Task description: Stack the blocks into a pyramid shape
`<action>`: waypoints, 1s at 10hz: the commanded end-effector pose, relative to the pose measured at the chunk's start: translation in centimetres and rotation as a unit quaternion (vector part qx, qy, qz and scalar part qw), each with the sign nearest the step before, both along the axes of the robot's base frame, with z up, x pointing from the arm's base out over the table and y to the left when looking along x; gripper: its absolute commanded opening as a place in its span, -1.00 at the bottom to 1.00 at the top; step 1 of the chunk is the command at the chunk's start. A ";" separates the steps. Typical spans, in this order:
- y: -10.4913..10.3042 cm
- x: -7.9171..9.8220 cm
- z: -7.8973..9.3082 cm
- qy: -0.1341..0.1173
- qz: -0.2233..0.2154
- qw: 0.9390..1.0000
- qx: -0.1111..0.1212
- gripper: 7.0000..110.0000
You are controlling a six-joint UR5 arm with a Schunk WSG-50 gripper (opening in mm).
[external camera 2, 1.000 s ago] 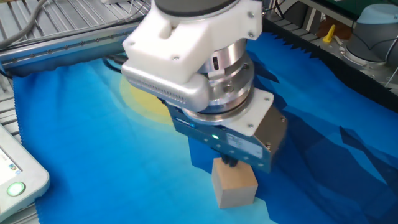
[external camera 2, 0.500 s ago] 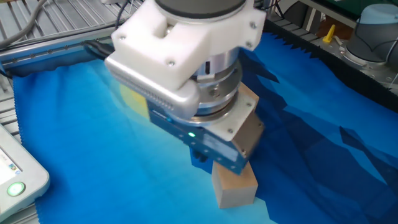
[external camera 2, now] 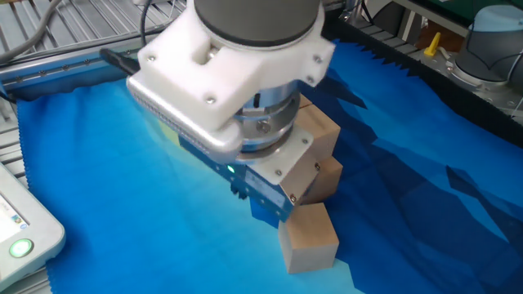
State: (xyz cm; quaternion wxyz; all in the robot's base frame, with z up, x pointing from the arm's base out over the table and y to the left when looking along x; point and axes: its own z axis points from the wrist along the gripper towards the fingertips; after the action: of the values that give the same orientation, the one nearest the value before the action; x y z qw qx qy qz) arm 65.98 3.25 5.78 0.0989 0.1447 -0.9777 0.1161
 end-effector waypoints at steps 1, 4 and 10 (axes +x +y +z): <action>0.5 -1.1 -1.8 0.012 -0.024 0.999 0.023 -1.00; 1.2 -3.9 -2.1 0.052 -0.023 0.998 0.039 -1.00; 1.6 -2.6 -1.0 0.041 -0.026 0.998 0.027 -1.00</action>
State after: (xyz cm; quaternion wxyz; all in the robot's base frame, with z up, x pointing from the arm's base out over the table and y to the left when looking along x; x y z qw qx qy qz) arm 62.92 4.19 4.40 0.1414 0.1307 -0.9775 0.0858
